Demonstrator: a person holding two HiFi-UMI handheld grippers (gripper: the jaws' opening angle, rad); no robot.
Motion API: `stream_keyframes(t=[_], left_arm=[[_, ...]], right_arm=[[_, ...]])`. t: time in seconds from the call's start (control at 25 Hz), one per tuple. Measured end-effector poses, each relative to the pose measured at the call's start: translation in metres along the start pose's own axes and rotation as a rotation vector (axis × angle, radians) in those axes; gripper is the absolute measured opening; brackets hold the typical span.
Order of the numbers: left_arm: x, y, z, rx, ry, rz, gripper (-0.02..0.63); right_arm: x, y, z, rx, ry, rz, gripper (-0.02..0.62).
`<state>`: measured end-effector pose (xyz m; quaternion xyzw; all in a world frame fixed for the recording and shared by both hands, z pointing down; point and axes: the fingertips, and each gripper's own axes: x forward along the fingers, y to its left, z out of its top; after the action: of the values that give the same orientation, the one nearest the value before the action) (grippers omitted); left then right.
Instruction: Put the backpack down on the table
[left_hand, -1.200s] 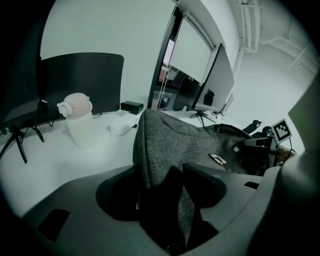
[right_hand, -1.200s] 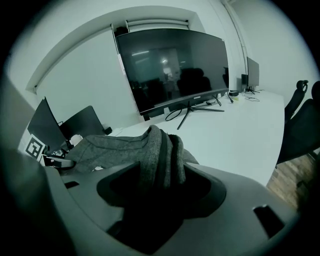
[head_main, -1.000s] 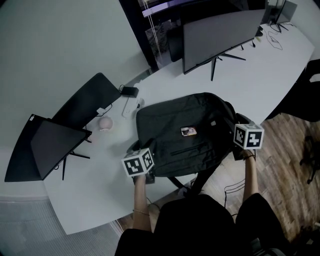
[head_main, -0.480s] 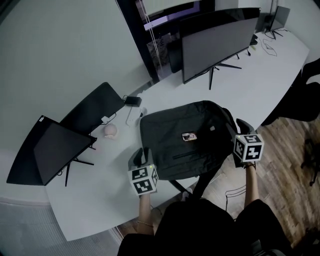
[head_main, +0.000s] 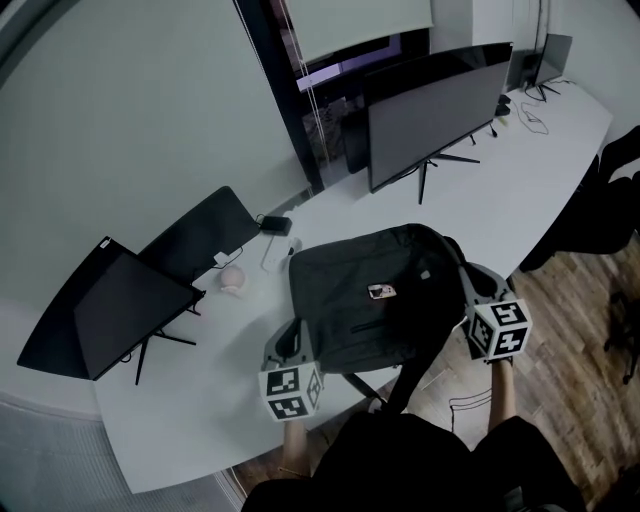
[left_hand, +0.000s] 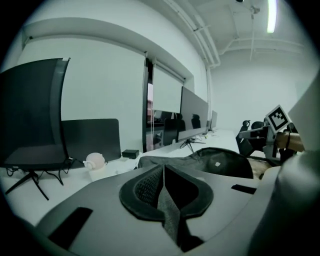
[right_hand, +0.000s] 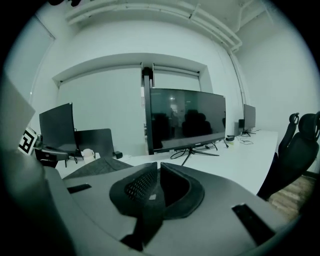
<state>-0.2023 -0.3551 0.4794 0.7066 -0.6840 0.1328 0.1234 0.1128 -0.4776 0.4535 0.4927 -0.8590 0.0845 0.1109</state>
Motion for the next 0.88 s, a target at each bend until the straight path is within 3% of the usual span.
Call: stream_keyframes(t=[0.12,0.36,0.68,0.88], left_arm=[[-0.012,-0.004,0.010,-0.027,-0.046,-0.027,0.020],[-0.036,-0.008,0.037,0.004,-0.127,-0.042,0.015],[-0.064,-0.008,0.058,0.052,-0.195,-0.024,0.015],[-0.077,-0.004,0.062,0.044,-0.234,-0.002,0.015]], right_arm=[[-0.012,0.010,0.014,0.013,-0.058,0.042,0.025],[-0.037,0.030,0.039,0.069,-0.170,0.113,0.017],[-0.063,0.038,0.055,0.034,-0.221,0.101,0.014],[-0.076,0.041,0.064,0.072,-0.279,0.124,0.014]])
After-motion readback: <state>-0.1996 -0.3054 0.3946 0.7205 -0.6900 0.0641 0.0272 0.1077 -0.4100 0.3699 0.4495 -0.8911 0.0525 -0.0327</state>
